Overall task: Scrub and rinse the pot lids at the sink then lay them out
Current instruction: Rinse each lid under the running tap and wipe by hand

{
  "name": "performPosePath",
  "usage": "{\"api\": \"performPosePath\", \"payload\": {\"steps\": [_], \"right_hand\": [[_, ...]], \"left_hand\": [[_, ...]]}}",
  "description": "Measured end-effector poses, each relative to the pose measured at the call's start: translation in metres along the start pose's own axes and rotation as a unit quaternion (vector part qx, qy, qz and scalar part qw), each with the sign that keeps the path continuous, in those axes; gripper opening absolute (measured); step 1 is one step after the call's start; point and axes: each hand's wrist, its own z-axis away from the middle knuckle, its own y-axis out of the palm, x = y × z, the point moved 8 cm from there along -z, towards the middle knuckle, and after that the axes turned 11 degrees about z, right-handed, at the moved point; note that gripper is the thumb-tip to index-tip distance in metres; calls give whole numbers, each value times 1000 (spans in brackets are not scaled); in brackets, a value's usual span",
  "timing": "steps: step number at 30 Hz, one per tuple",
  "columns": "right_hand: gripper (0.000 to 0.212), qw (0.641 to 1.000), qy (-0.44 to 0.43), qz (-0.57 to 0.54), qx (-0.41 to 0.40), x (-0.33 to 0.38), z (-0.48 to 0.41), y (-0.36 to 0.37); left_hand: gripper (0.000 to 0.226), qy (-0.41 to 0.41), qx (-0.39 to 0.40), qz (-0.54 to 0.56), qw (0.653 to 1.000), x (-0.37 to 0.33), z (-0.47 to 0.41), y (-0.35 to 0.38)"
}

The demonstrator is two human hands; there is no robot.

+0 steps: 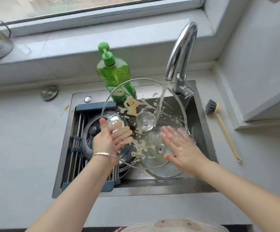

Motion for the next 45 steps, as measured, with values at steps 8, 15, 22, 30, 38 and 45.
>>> {"api": "performPosePath", "payload": {"steps": [8,15,22,30,38,45], "right_hand": [[53,654,412,-634,-13,-63,35,30],[27,525,446,-725,-1,-77,57,20],[26,590,510,-626,13,-87,48,-5],[30,767,452,-454,18,-59,6,-45],[40,848,286,-441,-69,-17,-31,-97],[74,957,86,-261,-97,39,-52,-68]], "left_hand": [[69,-158,-14,26,987,56,-2,-10],[52,-197,7,-182,963,96,-13,-1],[70,-21,332,-633,699,123,34,65],[60,154,369,-519,755,105,65,106],[35,100,252,-252,929,39,41,82],[41,-58,238,20,969,12,25,78]]}}
